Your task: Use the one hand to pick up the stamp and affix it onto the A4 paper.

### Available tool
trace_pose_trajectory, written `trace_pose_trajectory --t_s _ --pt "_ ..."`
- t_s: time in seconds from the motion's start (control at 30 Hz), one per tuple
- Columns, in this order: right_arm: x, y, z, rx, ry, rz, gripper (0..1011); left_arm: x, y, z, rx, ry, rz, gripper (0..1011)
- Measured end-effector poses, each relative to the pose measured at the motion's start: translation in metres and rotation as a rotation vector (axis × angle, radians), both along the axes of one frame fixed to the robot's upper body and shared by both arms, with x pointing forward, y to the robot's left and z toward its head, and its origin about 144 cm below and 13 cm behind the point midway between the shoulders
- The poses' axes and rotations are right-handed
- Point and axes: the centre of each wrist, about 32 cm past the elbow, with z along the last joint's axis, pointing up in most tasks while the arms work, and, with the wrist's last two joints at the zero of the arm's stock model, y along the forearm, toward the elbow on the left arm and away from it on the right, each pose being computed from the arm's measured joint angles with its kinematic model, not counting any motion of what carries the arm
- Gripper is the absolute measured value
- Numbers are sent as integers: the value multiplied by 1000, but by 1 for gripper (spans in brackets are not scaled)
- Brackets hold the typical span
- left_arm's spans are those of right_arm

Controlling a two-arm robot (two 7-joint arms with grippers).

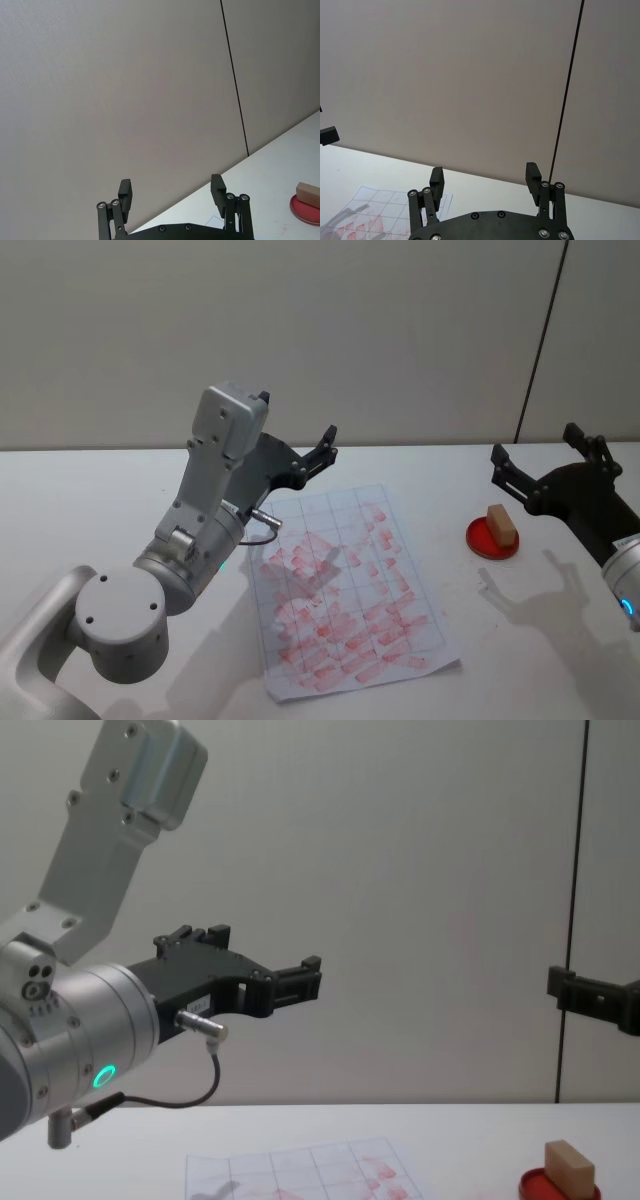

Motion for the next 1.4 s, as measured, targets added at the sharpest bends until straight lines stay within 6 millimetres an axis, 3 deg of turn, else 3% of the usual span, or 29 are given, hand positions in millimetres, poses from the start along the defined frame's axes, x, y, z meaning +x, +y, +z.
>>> trace_pose_trajectory --t_s 1.4 --pt "2 4 -4 -16 42 -37 1001 0 0 0 0 0 0 1001"
